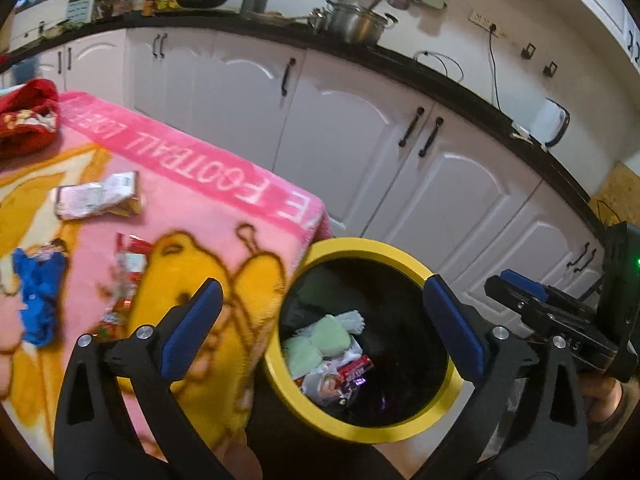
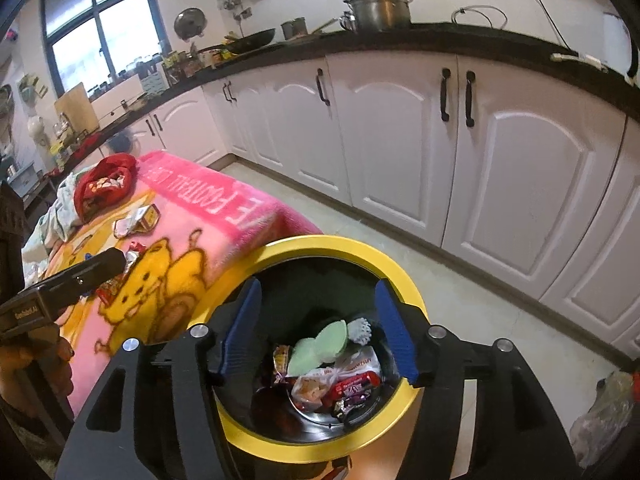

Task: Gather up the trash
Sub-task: 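Move both tools back over the blue glove and red wrapper on the blanket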

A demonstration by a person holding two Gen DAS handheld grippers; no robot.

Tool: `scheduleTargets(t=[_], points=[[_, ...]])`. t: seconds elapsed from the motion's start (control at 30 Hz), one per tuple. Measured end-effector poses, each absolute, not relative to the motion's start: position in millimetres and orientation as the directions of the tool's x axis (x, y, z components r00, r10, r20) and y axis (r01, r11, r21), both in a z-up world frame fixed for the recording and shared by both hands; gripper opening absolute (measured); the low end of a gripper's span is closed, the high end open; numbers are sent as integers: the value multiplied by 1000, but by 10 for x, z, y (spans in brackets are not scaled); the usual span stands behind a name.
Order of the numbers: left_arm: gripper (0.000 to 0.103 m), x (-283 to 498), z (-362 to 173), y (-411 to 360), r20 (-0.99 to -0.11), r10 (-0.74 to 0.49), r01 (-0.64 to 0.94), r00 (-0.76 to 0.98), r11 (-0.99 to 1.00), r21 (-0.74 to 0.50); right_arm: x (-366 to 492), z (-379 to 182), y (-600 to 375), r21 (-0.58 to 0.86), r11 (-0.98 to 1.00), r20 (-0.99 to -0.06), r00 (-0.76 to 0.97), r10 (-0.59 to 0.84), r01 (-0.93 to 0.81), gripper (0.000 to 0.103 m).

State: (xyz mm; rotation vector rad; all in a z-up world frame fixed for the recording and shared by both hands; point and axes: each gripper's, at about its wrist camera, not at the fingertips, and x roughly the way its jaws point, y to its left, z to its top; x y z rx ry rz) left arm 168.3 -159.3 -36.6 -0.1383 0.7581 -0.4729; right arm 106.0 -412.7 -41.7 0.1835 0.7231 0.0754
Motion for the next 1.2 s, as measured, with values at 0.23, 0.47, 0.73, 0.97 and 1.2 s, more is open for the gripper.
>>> scheduleTargets(t=[0.23,0.47,0.73,0.97,1.2], points=[[92,1549,-231,-1308,-593,-418,317,689,909,-272,1017,-241,-3908,177,983,-625,766,151,-50,63],[92,1435,-82,-1007,-553,-361,260,751,931,-255,996,-62,-3616,153,982,-601,778,181,-110,65],[92,1350,-38,-692,-529,-314,202,789,944,-260,977,67,-3300,120,978,-584,784,209,-172,66],[92,1289,6,-461,-505,-277,154,818,950,-272,942,140,-3127,98,975,-569,792,221,-201,68],[92,1233,6,-261,-497,-233,104,836,956,-273,950,181,-2905,72,968,-564,790,240,-242,69]])
